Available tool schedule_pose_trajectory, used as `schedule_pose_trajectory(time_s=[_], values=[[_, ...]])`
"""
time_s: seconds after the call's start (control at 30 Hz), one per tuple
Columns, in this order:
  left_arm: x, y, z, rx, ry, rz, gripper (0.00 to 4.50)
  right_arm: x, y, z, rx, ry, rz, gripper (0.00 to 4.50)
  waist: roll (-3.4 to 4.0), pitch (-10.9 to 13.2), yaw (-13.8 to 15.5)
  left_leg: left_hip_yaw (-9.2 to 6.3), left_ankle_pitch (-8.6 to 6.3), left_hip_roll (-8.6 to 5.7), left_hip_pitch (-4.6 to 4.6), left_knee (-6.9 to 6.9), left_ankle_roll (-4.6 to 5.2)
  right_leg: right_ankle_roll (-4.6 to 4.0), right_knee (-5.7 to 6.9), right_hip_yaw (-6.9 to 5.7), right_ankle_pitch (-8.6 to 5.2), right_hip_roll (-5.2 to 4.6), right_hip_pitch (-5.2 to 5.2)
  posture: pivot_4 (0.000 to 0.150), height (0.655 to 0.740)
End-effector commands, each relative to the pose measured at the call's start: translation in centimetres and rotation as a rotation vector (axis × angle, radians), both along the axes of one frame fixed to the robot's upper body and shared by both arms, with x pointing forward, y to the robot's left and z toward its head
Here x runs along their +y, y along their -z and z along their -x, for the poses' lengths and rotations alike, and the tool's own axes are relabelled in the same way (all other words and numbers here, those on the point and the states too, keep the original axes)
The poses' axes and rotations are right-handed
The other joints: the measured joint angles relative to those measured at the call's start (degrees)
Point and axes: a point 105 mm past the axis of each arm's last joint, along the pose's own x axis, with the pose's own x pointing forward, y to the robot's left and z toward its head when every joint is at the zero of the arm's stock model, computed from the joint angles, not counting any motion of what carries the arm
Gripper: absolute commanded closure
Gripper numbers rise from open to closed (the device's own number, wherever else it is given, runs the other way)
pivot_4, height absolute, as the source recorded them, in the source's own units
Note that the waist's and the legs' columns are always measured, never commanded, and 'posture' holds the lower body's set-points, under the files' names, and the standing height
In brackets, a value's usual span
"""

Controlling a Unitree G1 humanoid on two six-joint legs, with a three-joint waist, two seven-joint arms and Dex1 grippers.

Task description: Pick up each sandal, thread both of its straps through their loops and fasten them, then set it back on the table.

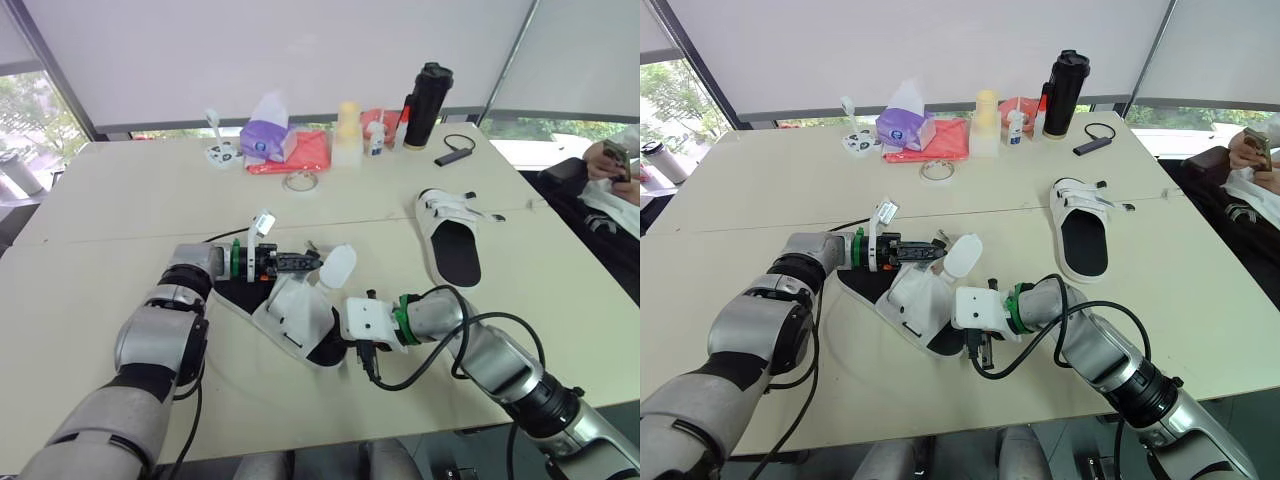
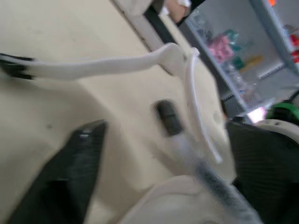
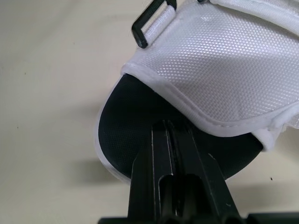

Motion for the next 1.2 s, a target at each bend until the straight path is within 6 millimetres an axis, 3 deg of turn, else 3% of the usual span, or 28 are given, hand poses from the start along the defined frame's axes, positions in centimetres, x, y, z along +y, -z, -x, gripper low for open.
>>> schedule_pose_trajectory(time_s=[0.03, 0.37, 0.57, 0.7, 1.0, 1.2], values=[[1.9, 0.3, -1.2, -0.057, -0.119, -0.053, 0.07, -1.1, 1.6, -0.1, 0.044, 0.043, 0.067, 4.5, 0.0, 0.0, 0.0, 0.0, 0.0, 0.0, 0.0, 0.0, 0.0, 0.01, 0.0, 0.0, 0.0, 0.0, 0.0, 0.15, 0.74], [6.6, -3.4, -1.6, -0.111, -0.227, 0.069, 0.07, -1.1, 1.7, -0.1, 0.043, 0.038, 0.068, 4.5, 0.0, 0.0, -0.1, -0.01, 0.0, 0.0, 0.03, 0.03, 0.0, 0.05, 0.24, 0.0, -0.03, 0.0, -0.06, 0.15, 0.74], [7.4, -4.9, 2.5, -0.075, 0.039, 0.091, 0.07, -0.9, 1.8, -0.1, 0.045, 0.029, 0.069, 4.5, 0.0, 0.0, -0.4, 0.0, 0.0, 0.0, 0.04, 0.03, 0.0, 0.03, 0.35, 0.01, -0.05, 0.0, -0.09, 0.15, 0.74], [7.1, -3.9, 4.6, -0.058, 0.113, 0.045, 0.07, -0.8, 1.9, -0.1, 0.043, 0.022, 0.069, 4.5, 0.0, 0.0, -0.2, -0.03, 0.0, 0.04, 0.08, 0.04, -0.01, 0.01, 0.4, 0.02, -0.05, 0.0, -0.07, 0.15, 0.74], [5.8, -1.0, 6.4, 0.001, 0.174, 0.0, 0.07, -0.9, 1.9, -0.2, 0.04, 0.022, 0.074, 4.5, 0.02, 0.0, -0.2, -0.03, 0.01, 0.09, 0.13, 0.04, -0.01, -0.12, 0.41, 0.02, -0.11, 0.01, -0.07, 0.15, 0.74], [5.6, -0.1, 7.9, 0.03, 0.244, -0.017, 0.07, -1.1, 1.8, -0.2, 0.039, 0.033, 0.076, 4.5, 0.01, 0.0, -0.1, -0.03, 0.0, 0.09, 0.14, 0.04, -0.01, -0.17, 0.42, 0.03, -0.13, 0.0, -0.07, 0.15, 0.74]])
